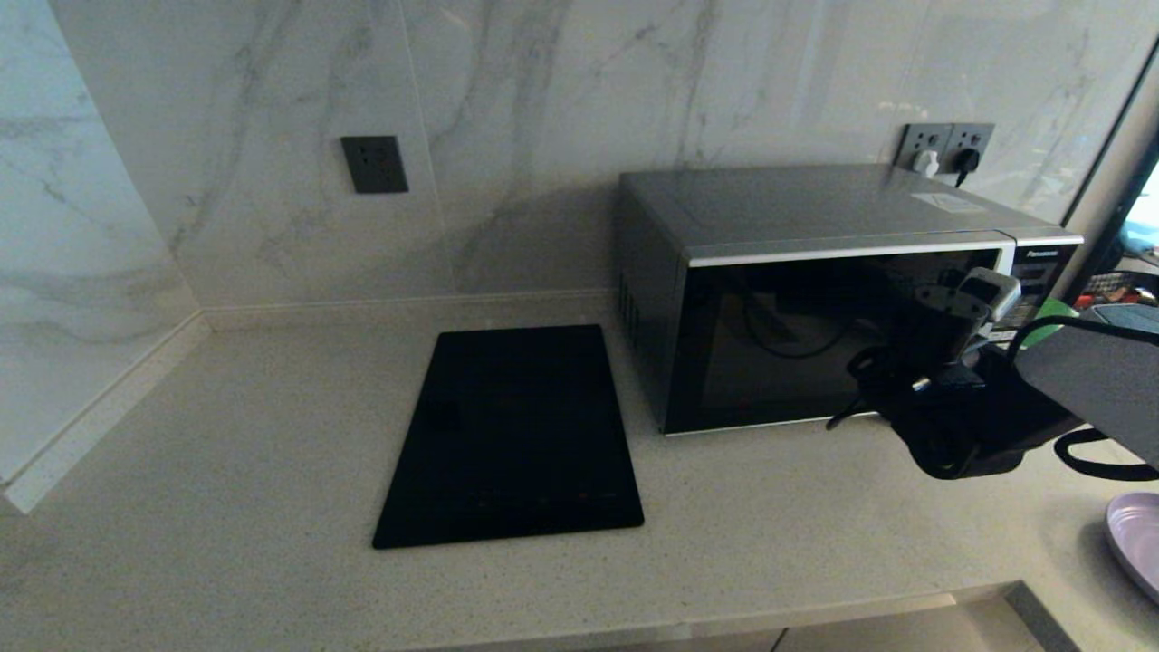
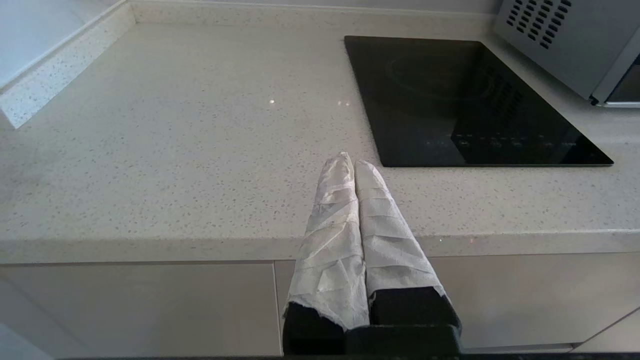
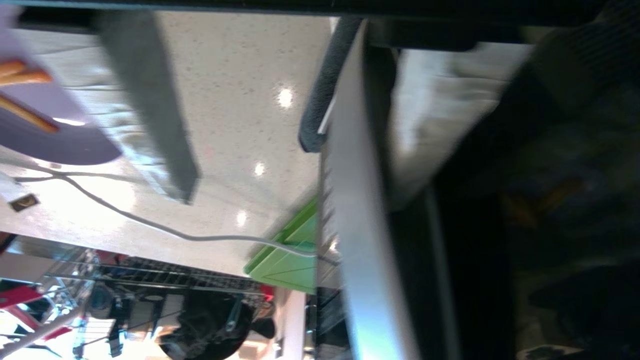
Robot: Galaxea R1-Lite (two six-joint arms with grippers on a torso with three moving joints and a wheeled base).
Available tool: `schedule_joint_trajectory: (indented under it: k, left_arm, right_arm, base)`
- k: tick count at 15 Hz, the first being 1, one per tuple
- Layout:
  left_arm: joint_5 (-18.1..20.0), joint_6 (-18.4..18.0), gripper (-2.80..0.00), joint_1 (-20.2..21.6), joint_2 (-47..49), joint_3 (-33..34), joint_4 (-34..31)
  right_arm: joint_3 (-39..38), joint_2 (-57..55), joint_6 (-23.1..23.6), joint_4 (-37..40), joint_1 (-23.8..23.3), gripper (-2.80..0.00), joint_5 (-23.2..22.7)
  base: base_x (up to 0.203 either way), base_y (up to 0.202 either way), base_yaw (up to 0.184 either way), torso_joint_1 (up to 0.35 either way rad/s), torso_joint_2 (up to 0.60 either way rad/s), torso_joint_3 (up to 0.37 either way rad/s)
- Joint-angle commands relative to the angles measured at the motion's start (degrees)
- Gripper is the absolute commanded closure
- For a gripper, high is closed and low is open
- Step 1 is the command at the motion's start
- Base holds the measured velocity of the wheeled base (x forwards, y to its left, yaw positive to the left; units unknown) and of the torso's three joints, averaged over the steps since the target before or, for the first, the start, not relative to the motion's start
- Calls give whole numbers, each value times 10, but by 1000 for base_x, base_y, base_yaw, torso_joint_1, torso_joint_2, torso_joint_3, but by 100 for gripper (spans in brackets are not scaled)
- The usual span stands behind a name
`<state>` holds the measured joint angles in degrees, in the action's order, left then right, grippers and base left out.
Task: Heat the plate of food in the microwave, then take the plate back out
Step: Open the microwave oven
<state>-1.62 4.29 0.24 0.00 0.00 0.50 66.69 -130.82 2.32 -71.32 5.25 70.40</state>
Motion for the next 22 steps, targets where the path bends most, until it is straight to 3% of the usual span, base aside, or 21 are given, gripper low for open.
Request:
schedule_joint_trajectory:
  k: [1,8,13,15,22]
  left_arm:
    - [0,0,0,0,1,0,0]
    - [0,0,0,0,1,0,0]
    - [0,0,0,0,1,0,0]
    - [0,0,0,0,1,0,0]
    - [0,0,0,0,1,0,0]
  right_arm:
    - [-1,-5,2,-5,3,0,9]
    - [-1,-8,9,-17,11,0,12]
    - [-1,-23,86,-105,12,0,18]
    - [-1,-34,126,-143,12,0,47]
    - [-2,-34,130,-145,15,0,83]
  base:
    - [0,0,0,0,0,0]
    - [0,0,0,0,0,0]
    - [0,0,0,0,0,0]
    - [0,0,0,0,0,0]
    - [0,0,0,0,0,0]
